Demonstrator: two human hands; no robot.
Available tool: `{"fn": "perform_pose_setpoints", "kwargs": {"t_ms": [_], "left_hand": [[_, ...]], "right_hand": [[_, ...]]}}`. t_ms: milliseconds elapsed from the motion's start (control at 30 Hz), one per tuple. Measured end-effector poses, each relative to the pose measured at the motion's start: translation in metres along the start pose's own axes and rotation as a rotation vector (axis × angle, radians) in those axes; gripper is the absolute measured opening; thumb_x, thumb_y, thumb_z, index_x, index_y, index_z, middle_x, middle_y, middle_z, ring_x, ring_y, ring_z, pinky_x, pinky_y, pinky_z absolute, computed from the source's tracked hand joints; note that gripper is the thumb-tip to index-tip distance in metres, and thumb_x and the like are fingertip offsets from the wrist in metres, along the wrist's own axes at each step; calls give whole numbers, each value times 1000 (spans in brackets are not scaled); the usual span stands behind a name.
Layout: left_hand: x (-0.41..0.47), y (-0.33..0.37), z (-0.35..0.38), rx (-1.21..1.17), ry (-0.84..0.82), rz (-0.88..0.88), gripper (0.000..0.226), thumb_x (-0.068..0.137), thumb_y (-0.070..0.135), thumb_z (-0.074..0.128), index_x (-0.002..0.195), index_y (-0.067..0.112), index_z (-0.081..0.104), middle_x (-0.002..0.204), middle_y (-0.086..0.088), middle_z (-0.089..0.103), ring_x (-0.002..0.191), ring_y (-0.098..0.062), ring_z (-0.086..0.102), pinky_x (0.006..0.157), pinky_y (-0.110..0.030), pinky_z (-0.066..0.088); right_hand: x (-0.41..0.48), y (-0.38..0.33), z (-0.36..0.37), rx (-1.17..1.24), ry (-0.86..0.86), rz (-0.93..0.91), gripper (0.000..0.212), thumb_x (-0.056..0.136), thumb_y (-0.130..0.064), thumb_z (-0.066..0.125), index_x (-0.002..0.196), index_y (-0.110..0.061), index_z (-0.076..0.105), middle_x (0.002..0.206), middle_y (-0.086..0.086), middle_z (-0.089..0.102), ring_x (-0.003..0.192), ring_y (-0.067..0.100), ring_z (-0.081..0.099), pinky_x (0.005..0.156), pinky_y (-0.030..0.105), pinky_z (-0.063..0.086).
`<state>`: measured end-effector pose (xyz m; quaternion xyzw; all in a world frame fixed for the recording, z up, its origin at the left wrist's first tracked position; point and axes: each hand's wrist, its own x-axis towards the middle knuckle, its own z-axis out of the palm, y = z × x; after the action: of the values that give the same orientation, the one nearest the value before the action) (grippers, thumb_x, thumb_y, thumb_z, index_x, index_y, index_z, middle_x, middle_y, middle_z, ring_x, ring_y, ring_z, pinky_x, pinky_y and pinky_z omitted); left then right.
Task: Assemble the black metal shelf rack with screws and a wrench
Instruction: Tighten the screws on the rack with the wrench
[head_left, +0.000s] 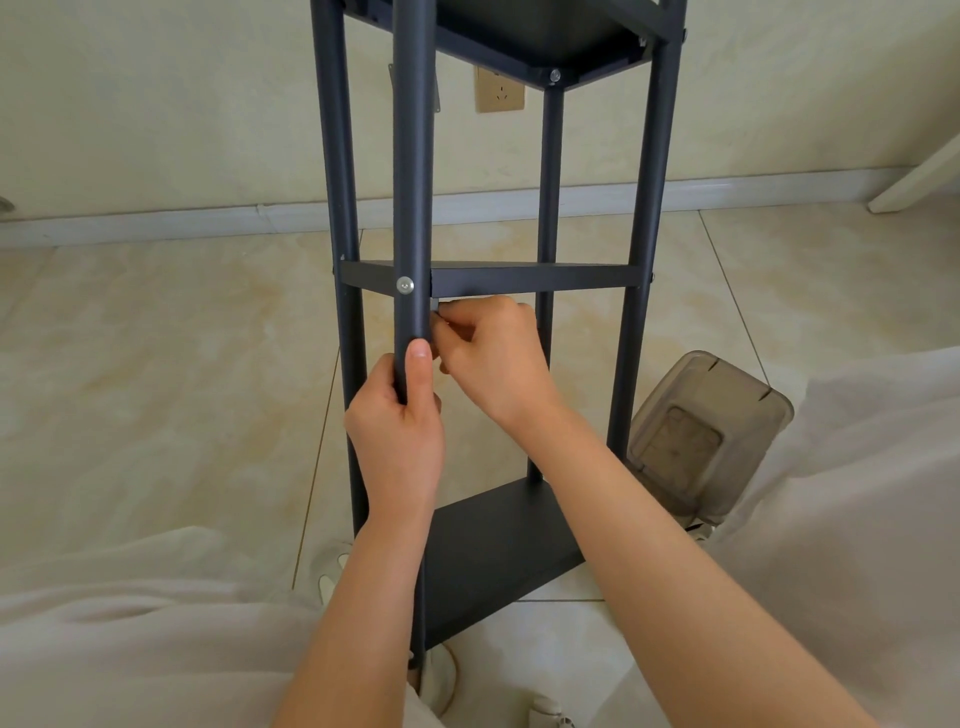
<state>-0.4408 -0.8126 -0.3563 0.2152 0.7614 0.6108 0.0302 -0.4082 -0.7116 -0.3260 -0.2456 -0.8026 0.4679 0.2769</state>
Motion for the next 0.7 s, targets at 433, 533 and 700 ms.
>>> {"fn": "perform_pose_setpoints", "kwargs": {"t_ms": [433, 533, 700], "left_hand": [[0, 0, 1, 17, 3, -16, 50, 87, 76, 41, 62, 33, 41, 47, 13, 44, 43, -10, 42, 49, -32, 35], [-1, 2, 1, 19, -1, -9, 56, 81, 85, 35, 62, 32, 42, 48, 12, 45, 43, -10, 43, 48, -30, 35], [-2, 3, 0, 15, 0, -9, 54, 82, 83, 36, 63, 33, 43, 47, 12, 45, 45, -10, 43, 50, -31, 36]], "right_hand": [[7, 19, 28, 30, 233, -120, 28, 92, -2, 62, 66, 8, 64, 56, 16, 61, 51, 33, 54, 54, 39, 46], [5, 21, 28, 15, 222, -128, 27, 93, -2, 61, 67, 7, 64, 56, 14, 60, 50, 30, 51, 53, 39, 45], [-6, 25, 23, 8, 106, -41, 29, 97, -10, 57, 70, -1, 63, 59, 4, 60, 51, 16, 49, 55, 29, 42]]}}
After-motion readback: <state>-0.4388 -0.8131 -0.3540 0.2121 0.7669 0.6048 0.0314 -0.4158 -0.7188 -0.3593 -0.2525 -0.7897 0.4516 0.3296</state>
